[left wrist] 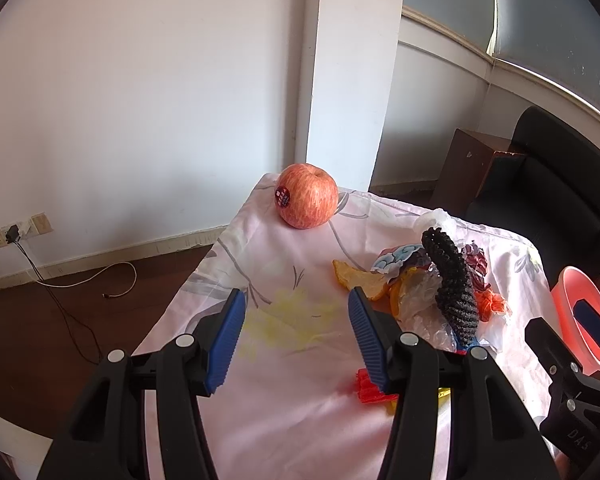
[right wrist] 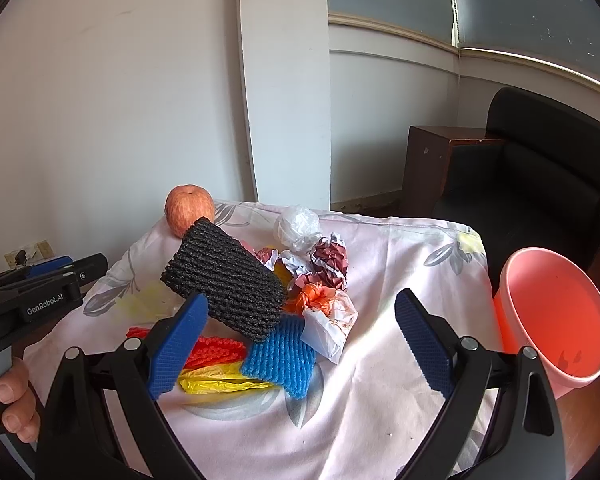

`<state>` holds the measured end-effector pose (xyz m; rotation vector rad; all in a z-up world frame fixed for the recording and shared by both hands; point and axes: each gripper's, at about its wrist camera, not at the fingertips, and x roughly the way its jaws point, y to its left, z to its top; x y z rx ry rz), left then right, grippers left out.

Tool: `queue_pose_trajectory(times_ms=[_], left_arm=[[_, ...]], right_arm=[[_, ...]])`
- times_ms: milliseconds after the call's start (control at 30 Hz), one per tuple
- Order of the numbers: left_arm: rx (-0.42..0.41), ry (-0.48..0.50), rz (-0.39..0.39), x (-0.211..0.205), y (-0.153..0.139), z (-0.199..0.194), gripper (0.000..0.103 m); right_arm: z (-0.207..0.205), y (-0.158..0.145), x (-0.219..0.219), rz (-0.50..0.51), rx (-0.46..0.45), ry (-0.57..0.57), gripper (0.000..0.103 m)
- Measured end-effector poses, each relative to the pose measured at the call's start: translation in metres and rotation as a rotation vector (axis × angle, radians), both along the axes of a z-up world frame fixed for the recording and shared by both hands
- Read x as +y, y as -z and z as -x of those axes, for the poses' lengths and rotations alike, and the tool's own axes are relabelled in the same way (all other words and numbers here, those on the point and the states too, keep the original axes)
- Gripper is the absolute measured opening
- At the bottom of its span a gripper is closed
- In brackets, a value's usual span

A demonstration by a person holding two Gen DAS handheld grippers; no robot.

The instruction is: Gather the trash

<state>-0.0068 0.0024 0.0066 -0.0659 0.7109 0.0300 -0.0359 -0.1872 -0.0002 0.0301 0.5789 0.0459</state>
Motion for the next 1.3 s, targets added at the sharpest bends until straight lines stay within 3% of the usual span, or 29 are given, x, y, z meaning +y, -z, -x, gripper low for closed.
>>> queue_pose_trajectory(times_ms=[1300], left_arm=[[0.009,0.015,0.012,-0.0015,0.0023,0.0016,0.053]], right_arm=[[0.0025,-0.0031,-0.0076,-0.006,-0.016,0.037,0.095]])
